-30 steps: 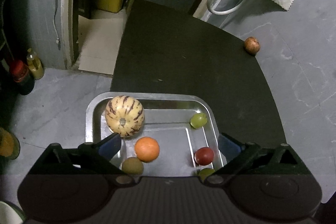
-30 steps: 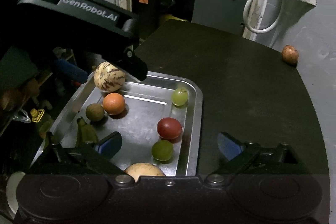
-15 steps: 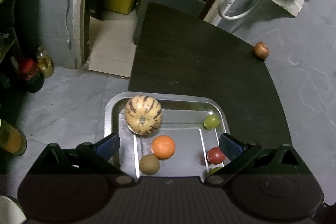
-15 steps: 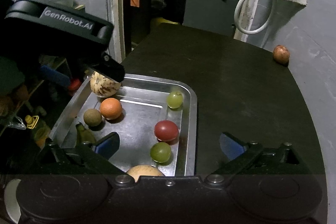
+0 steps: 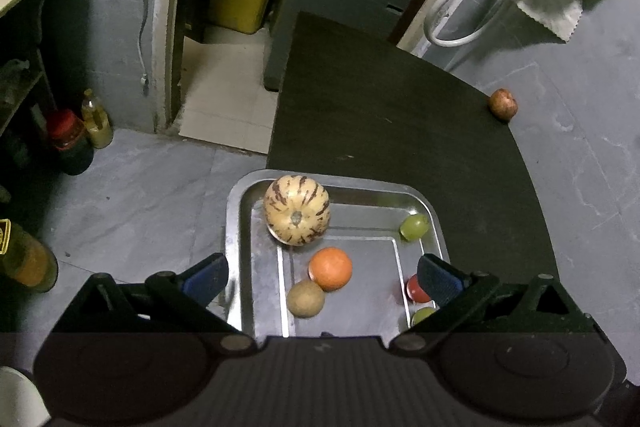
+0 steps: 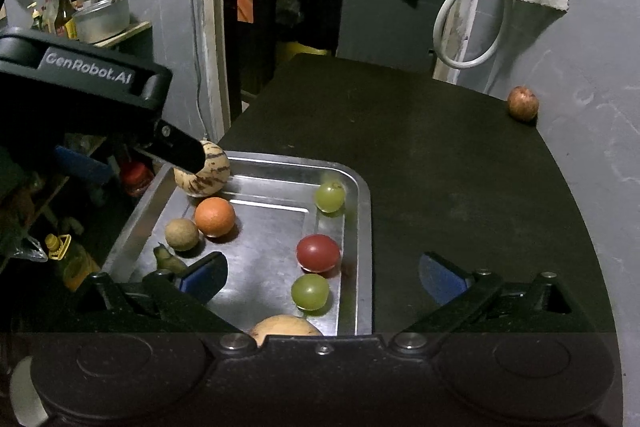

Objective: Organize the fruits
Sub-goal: 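Withdraw both open tools up and away from the silver tray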

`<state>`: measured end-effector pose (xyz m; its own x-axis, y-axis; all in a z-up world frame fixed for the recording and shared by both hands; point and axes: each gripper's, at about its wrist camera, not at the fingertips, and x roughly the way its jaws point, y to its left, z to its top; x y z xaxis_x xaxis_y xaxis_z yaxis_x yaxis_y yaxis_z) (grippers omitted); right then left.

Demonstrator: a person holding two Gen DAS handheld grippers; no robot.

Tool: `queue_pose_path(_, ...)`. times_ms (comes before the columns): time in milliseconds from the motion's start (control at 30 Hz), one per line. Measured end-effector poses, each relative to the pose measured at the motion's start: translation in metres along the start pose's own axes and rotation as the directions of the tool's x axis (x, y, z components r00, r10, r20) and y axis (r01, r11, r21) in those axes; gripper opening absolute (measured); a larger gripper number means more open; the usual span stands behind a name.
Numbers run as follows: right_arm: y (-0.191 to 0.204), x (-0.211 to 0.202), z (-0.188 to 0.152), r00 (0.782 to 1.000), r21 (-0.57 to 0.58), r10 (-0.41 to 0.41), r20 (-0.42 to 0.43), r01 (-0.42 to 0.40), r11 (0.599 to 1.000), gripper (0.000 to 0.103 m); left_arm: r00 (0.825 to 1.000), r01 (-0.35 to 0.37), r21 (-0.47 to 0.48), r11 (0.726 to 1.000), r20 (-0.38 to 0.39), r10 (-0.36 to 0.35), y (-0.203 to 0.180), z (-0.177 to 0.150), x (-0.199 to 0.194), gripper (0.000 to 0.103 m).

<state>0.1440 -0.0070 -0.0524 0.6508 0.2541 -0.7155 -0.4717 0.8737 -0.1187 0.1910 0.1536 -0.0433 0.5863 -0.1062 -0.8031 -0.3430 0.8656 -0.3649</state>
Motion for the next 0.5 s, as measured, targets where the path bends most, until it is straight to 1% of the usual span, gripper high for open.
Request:
queue_pose_path(367, 0.01, -0.021, -0.005, 1.0, 0.041, -0.022, 0.017, 0.021, 0.999, 0.102, 1.0, -0.009, -0.01, 1.0, 0.014, 0.009, 0.012, -0.018, -0.032, 0.102)
queue_pose_path(500, 0.016, -0.03, -0.009, 0.999, 0.055, -0.036, 0.02, 0.035, 0.998, 0.102, 0.999, -0.033, -0.017, 0.999, 0.021, 0.034, 0.02, -0.025, -0.047, 0.102)
